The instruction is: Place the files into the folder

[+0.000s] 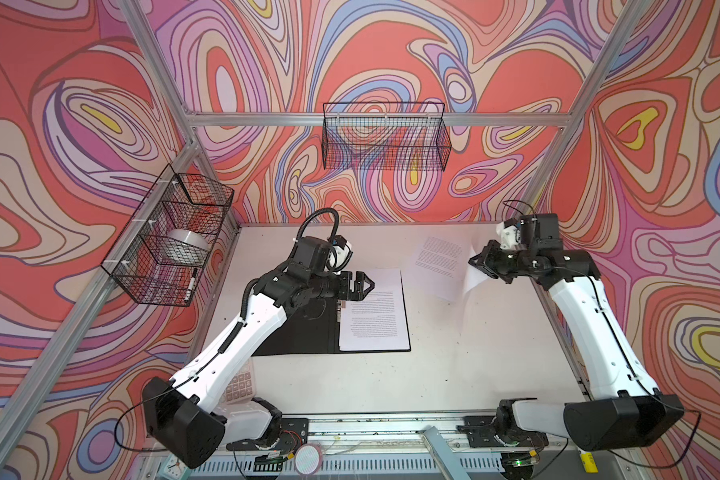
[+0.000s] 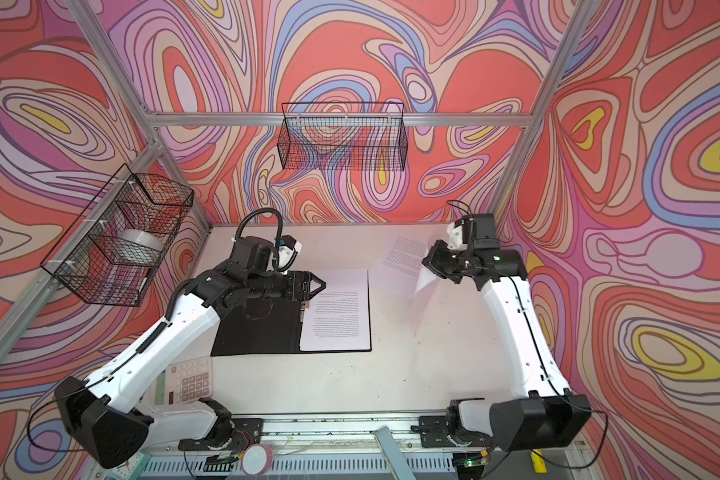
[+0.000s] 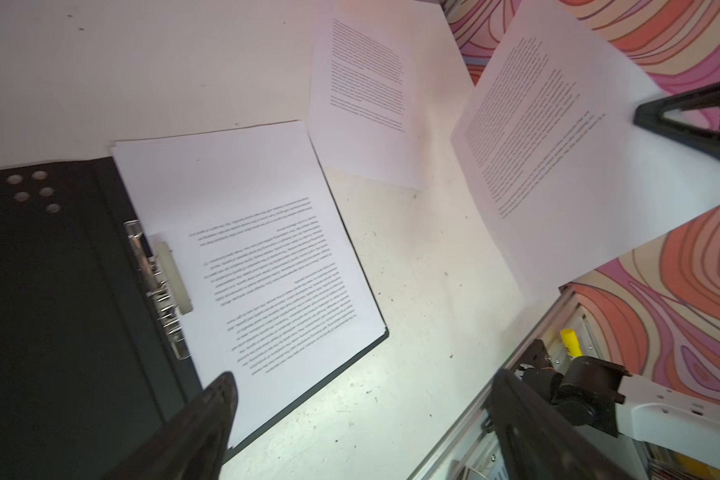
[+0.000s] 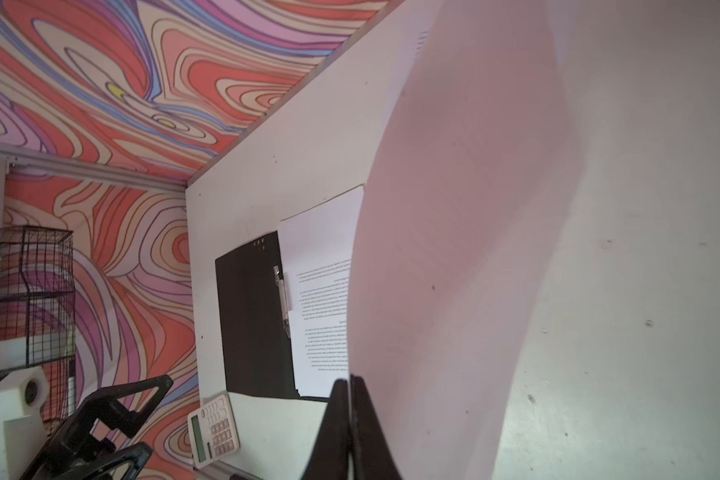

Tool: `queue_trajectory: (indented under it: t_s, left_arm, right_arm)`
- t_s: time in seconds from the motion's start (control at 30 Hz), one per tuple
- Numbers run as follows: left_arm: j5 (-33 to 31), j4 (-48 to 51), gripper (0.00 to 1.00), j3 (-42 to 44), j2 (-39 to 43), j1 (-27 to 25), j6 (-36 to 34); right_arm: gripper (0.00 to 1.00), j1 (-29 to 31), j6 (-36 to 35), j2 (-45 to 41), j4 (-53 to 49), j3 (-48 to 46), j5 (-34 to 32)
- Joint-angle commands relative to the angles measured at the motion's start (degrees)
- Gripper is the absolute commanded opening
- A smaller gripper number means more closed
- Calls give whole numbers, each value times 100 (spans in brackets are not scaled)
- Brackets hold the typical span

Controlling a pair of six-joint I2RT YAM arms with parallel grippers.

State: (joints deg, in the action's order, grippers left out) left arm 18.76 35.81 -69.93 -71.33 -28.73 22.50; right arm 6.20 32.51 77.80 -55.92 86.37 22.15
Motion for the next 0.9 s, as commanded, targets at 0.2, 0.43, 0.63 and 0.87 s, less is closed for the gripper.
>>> queue_trajectory:
  t_s: [0.2,0.43,0.63,0.87]
  left_arm:
    - [-1944,-9,100,710,800,277,-232]
    - [-2149,160,100,781,854,344,-210]
    - [-2158,252,100,962,949,360,-330]
    - [-1814,188,100,952,781,374,-248]
  right_arm:
    - [0,1725,1011,1503,1464,1231,-197]
    - [0,1892,1129,2075,1793,1682,-218]
    - [0,1603,1314,1697,2304,104,-700]
    - [0,1591,1705,1387,3597,-2228,-1572]
